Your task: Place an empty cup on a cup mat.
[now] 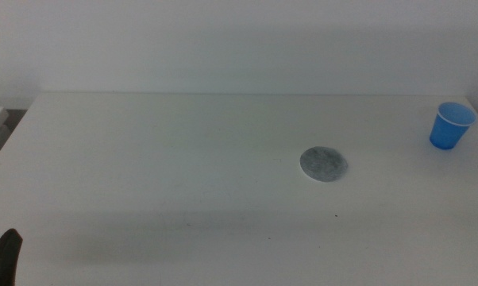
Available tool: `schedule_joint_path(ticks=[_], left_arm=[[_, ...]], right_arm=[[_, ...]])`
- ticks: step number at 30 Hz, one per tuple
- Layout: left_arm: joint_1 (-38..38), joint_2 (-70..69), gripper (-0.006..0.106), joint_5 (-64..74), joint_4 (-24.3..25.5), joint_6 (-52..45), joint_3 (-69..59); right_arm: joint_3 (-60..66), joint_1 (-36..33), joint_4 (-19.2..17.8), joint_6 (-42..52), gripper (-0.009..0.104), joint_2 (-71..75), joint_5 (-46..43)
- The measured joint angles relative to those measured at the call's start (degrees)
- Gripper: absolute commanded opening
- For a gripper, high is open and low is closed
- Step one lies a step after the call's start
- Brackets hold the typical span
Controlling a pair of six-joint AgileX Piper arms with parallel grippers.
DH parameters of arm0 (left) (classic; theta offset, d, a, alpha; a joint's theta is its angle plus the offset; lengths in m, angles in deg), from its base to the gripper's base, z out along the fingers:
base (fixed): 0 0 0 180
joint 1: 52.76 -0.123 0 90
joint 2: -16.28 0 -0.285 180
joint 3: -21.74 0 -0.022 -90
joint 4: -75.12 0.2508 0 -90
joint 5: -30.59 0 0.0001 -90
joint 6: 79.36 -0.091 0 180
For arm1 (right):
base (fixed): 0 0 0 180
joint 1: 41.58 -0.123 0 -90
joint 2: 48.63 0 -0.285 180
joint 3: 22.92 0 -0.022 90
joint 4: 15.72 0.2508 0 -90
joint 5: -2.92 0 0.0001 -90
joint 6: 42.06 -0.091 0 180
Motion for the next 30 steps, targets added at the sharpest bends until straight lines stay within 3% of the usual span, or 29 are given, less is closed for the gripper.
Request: schedule_joint_path(ticks=[5,7,16,30], left_arm=[[0.0,0.0,0.094,0.0,0.0,0.0,0.0],[0.0,0.0,0.094,0.0,0.0,0.0,0.0],[0.0,0.0,0.094,0.0,0.0,0.0,0.0],[0.0,0.0,0.094,0.0,0.0,0.0,0.0]], right_arm=[[-22.8,0.0,0.1,-0.6,0.093,-19.2,22.5],[-29.5,0.0,0.1,-0.6,0.093,-24.8,27.0],[-47.5,0.0,-0.3,1.7,0.093,-40.1,28.6],[-49.2,0.0,2.6,7.0,0.093,-41.6,28.4]])
